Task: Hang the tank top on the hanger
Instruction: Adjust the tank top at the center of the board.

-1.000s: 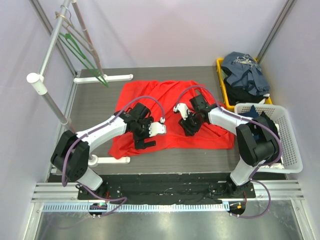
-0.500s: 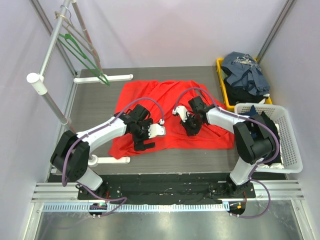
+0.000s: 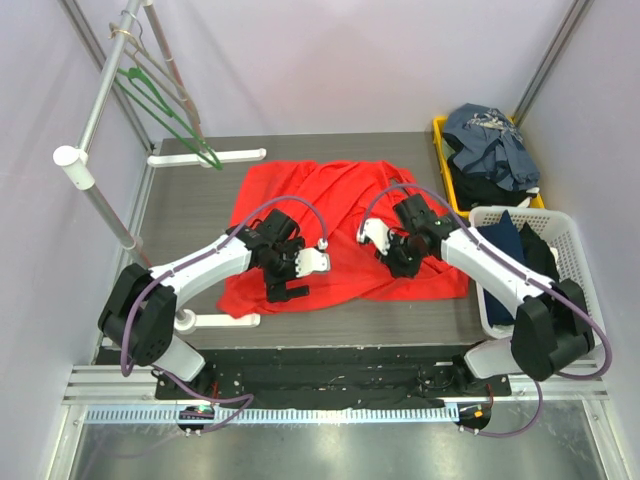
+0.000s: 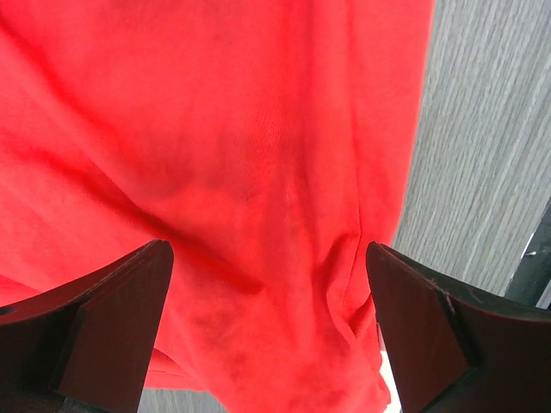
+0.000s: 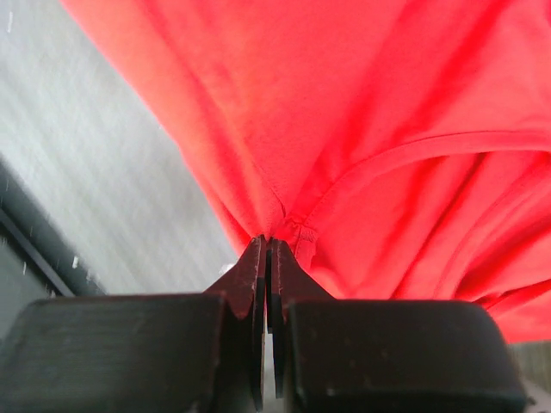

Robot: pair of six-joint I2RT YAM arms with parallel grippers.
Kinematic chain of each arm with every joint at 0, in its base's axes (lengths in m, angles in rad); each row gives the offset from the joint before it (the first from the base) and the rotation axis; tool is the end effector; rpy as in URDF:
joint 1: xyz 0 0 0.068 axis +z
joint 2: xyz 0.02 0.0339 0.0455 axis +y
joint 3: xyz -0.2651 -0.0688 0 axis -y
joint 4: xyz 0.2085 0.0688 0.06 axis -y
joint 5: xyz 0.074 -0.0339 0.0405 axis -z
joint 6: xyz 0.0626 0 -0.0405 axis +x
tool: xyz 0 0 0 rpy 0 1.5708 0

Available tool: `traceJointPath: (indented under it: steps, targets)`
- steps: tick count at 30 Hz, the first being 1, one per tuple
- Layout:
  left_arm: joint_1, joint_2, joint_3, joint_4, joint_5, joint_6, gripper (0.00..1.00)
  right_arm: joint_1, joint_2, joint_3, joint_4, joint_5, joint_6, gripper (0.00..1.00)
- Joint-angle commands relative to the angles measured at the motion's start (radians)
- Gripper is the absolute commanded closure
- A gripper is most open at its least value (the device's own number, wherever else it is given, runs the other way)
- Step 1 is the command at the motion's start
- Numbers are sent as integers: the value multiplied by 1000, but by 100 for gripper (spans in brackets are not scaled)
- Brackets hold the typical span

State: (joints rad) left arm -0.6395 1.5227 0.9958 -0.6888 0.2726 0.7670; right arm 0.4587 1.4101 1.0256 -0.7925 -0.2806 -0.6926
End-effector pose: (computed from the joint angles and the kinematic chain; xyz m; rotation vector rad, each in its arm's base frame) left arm 0.2020 -0.1713 0.1994 1.8306 2.0544 -0.3451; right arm 0.2119 0.1240 0.2287 -1.5349 2.2253 0.3161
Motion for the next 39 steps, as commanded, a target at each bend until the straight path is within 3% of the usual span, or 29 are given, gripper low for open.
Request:
traceJointPath:
  steps: [1, 10, 11, 15, 20, 24, 30, 33, 39]
  targets:
    - [-2, -30, 24, -31, 14, 17, 0, 37, -52, -99, -148, 76, -90, 97]
    - [-2, -42, 98, -87, -13, 58, 0, 75, -111, -176, -228, 170, -131, 98]
    - [0, -41, 105, -89, -15, 60, 0, 77, -111, -174, -231, 170, -131, 85]
    - [-2, -35, 129, -98, -24, 61, 0, 77, -109, -125, -252, 123, -124, 49]
    - [0, -48, 133, -66, -94, 46, 0, 63, -97, 20, -185, 95, -88, 38]
    - [18, -58, 158, -49, -127, 11, 0, 3, 1, 221, -29, 95, -13, 37]
    - [78, -75, 158, -28, -108, -35, 0, -173, 317, 592, 171, 110, 284, 37]
    - [92, -87, 133, -5, -118, -46, 0, -233, 518, 831, 158, 93, 416, 36]
    - [123, -108, 95, 25, -125, -67, 0, -244, 872, 1227, 105, 86, 517, 36]
